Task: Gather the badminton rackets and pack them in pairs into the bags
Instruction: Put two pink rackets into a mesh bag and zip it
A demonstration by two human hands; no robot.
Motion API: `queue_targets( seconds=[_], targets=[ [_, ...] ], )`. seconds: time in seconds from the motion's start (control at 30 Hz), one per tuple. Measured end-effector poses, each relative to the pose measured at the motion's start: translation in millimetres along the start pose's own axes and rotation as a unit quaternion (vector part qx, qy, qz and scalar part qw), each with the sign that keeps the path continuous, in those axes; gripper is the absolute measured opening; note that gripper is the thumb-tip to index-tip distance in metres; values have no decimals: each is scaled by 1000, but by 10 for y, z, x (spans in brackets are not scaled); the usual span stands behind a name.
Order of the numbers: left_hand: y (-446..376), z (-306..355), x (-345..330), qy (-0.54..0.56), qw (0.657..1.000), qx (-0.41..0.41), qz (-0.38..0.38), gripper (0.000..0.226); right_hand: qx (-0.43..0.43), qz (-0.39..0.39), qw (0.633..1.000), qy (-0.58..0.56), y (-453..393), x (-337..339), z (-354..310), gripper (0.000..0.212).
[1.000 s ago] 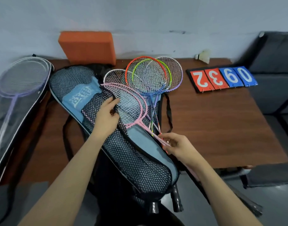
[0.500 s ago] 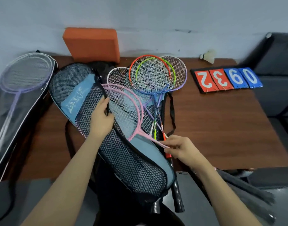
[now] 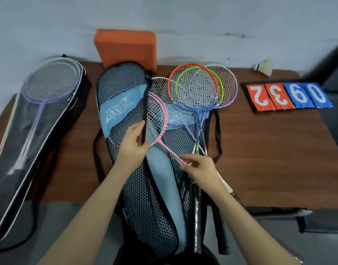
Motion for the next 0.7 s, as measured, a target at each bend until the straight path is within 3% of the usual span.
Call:
queue_targets(
  seconds=[0.23, 0.43, 0.7],
  targets=[
    [324, -250, 84, -71, 997, 24, -35, 57, -32, 30, 999, -33, -114, -475, -106, 22],
    [419, -405, 389, 38, 998, 49, 14, 54, -48, 53, 995, -73, -242, -803, -338, 22],
    [394, -816, 797, 79, 995, 62, 16, 51, -49, 114, 992, -31, -553, -1249, -598, 16]
  ],
)
Point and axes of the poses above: each hand's wrist, its own y-axis away from the middle knuckle, its own x-axis out of the back of the hand, z = x × y, the point moved 7 cm from there along -y, towards the middle knuckle, and after that the axes turned 8 degrees about -x, right-handed, at the moved point
